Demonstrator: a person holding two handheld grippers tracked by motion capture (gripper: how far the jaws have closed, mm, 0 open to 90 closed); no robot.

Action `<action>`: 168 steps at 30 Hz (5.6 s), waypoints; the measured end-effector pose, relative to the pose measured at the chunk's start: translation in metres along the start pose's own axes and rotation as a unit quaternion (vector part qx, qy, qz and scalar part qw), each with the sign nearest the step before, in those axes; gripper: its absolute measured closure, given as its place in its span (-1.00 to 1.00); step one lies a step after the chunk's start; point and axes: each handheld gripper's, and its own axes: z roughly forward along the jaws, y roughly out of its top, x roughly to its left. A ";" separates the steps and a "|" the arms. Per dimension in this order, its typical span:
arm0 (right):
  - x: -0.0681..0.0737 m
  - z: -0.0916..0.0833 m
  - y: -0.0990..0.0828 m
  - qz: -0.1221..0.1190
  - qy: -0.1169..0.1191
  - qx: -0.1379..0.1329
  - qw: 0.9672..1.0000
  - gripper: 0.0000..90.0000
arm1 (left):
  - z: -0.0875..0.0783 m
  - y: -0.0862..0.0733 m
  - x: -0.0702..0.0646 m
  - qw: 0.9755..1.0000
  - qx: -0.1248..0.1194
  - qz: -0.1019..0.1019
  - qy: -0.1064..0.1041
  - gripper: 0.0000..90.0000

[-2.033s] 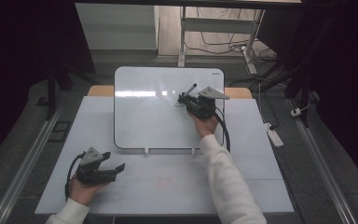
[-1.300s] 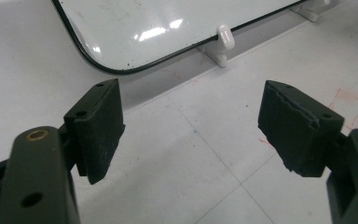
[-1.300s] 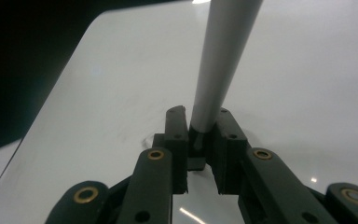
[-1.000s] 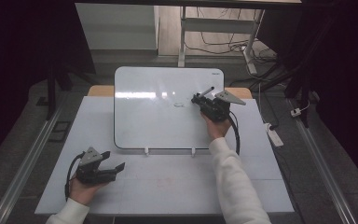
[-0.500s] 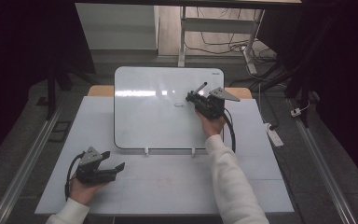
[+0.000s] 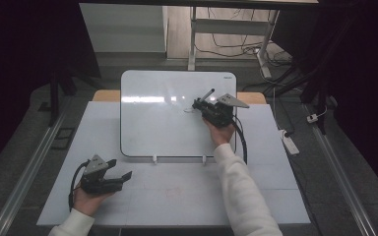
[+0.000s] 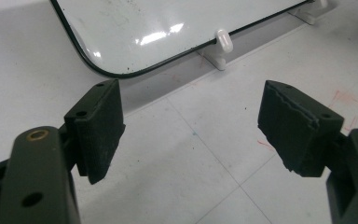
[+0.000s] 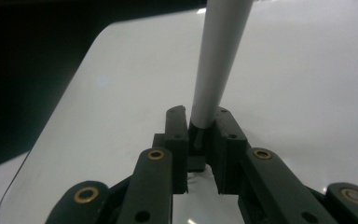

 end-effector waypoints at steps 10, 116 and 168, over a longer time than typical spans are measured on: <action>-0.006 0.001 0.006 0.014 -0.014 -0.021 1.000 0.74 | 0.000 0.000 0.000 1.000 -0.001 0.000 0.001 -0.47; 0.035 -0.115 -0.020 -0.006 0.084 0.097 0.992 0.74 | -0.001 0.004 -0.003 1.000 -0.024 0.013 -0.003 -0.47; 0.083 -0.077 -0.062 -0.063 0.235 0.235 0.941 0.73 | 0.074 0.134 -0.096 0.956 -0.049 0.159 -0.241 0.41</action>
